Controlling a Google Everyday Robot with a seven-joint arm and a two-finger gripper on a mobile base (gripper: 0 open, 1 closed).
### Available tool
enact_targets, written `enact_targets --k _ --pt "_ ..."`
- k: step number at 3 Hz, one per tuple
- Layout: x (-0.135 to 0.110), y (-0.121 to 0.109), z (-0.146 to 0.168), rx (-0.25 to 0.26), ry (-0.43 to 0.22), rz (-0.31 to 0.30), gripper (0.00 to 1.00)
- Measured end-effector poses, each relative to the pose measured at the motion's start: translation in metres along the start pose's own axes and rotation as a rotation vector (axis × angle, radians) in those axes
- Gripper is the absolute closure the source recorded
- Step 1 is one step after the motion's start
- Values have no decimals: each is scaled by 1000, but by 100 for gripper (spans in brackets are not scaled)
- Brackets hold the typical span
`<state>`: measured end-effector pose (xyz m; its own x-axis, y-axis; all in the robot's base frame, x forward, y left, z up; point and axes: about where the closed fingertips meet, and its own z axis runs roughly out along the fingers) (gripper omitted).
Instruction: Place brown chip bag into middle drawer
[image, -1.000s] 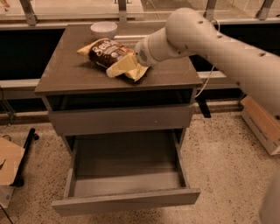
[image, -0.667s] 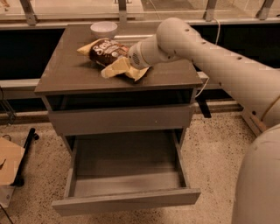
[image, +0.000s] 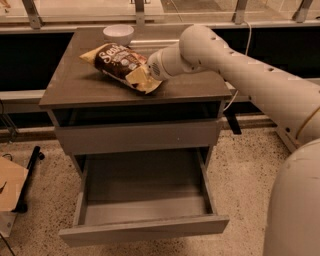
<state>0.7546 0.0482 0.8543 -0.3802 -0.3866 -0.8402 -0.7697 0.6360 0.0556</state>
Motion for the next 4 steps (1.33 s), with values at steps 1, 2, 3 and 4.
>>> enact_targets --k 1,2,3,4 --pt "-5 2 -21 18 -14 -21 73" --pt "-4 10 -43 22 -18 -36 96" --pt "-6 31 -89 23 -15 -96 100" --pt "2 67 -145 -15 4 -167 100"
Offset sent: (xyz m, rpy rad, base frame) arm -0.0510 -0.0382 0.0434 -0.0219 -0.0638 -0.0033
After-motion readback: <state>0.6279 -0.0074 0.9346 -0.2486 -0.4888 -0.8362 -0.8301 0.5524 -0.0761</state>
